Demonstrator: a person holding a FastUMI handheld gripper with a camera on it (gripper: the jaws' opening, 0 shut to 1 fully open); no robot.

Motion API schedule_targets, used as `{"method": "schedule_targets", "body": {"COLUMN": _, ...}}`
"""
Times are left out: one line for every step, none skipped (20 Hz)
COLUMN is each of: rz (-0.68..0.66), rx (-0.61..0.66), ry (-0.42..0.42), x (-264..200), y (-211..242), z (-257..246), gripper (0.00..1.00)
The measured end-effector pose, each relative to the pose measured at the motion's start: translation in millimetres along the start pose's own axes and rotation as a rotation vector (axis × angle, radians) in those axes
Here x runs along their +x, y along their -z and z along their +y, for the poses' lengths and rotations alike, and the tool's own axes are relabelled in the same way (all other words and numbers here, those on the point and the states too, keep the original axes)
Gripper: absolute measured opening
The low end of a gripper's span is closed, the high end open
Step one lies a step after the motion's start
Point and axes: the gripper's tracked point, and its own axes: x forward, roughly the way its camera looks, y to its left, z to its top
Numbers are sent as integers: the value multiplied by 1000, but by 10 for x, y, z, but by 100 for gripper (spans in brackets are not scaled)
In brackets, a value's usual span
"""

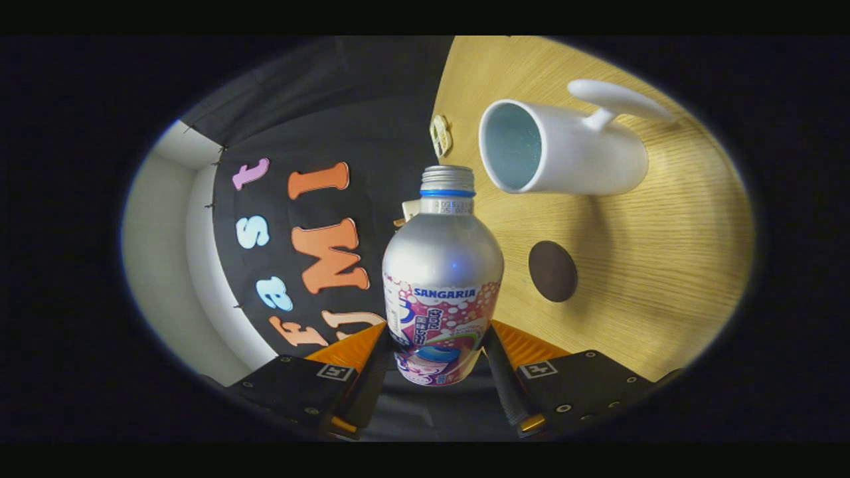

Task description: Take the bottle from table, then pour the juice into the cup, finally place the bottle on the coaster

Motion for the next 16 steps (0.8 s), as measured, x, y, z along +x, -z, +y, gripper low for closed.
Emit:
{"method": "schedule_targets", "body": {"rz": 4, "rx": 5, "ry": 3, "x": 2, "y": -6, "z": -26, "gripper": 75}}
{"method": "schedule_targets", "body": {"rz": 6, "rx": 15, "ry": 7, "x": -10, "y": -5, "z": -43, "gripper": 75}}
{"method": "schedule_targets", "body": {"rz": 5, "rx": 26, "ry": 9, "x": -3, "y": -26, "z": -63, "gripper": 75}}
{"method": "schedule_targets", "body": {"rz": 3, "rx": 41, "ry": 12, "x": -10, "y": -46, "z": -57, "gripper": 75}}
{"method": "schedule_targets", "body": {"rz": -2, "rx": 58, "ry": 10, "x": -5, "y": -72, "z": -51, "gripper": 75}}
{"method": "schedule_targets", "body": {"rz": -3, "rx": 72, "ry": 6, "x": -12, "y": -74, "z": -24, "gripper": 75}}
{"method": "schedule_targets", "body": {"rz": -1, "rx": 82, "ry": 1, "x": -3, "y": -76, "z": -3, "gripper": 75}}
{"method": "schedule_targets", "body": {"rz": 2, "rx": 91, "ry": -5, "x": -14, "y": -75, "z": 26, "gripper": 75}}
{"method": "schedule_targets", "body": {"rz": 1, "rx": 97, "ry": -9, "x": -19, "y": -96, "z": 45, "gripper": 75}}
{"method": "schedule_targets", "body": {"rz": 2, "rx": 103, "ry": -11, "x": -24, "y": -100, "z": 66, "gripper": 75}}
{"method": "schedule_targets", "body": {"rz": -1, "rx": 113, "ry": -15, "x": -28, "y": -128, "z": 80, "gripper": 75}}
{"method": "schedule_targets", "body": {"rz": -2, "rx": 122, "ry": -18, "x": -39, "y": -141, "z": 103, "gripper": 75}}
{"method": "schedule_targets", "body": {"rz": -5, "rx": 132, "ry": -20, "x": -39, "y": -150, "z": 128, "gripper": 75}}
{"method": "schedule_targets", "body": {"rz": -4, "rx": 139, "ry": -22, "x": -49, "y": -155, "z": 139, "gripper": 75}}
{"method": "schedule_targets", "body": {"rz": 0, "rx": 146, "ry": -22, "x": -46, "y": -152, "z": 148, "gripper": 75}}
{"method": "schedule_targets", "body": {"rz": 0, "rx": 157, "ry": -27, "x": -43, "y": -155, "z": 166, "gripper": 75}}
